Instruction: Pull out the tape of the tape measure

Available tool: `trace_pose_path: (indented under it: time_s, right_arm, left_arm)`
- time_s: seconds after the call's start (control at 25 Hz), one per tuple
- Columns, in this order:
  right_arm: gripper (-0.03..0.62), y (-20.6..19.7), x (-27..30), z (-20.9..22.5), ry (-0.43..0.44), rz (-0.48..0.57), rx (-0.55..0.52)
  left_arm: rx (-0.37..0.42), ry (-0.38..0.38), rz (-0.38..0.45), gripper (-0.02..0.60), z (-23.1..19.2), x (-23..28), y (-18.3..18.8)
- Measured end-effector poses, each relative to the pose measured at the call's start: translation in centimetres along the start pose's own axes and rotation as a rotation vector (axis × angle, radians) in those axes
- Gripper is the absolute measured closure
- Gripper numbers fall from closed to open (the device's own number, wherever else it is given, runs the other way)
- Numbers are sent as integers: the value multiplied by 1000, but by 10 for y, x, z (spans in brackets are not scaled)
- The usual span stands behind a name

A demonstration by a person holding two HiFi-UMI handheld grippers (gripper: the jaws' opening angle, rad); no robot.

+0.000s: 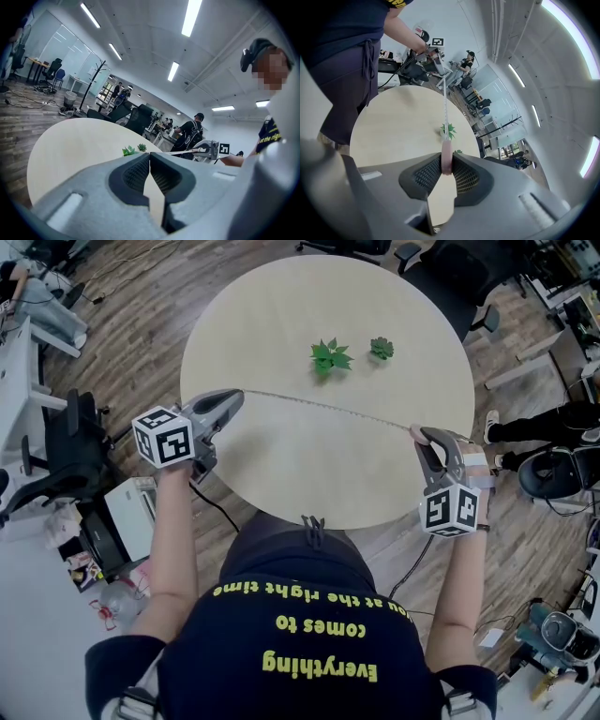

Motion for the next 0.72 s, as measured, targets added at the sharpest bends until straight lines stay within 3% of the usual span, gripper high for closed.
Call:
trace_pose_path:
  time_s: [0.72]
  right_arm:
    - [511, -2, -1, -3, 1, -4, 5]
  left_arm:
    - [-7, 0, 1, 574, -2, 0, -1]
Point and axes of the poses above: the fingertips, and each gripper's own axes: x forward along the fingers, z to its right, y out of its top, the point moved 5 cm from there along -x, backward along the fingers, and after that the axes turned 8 degrees about -y, right-handed, at the moved point
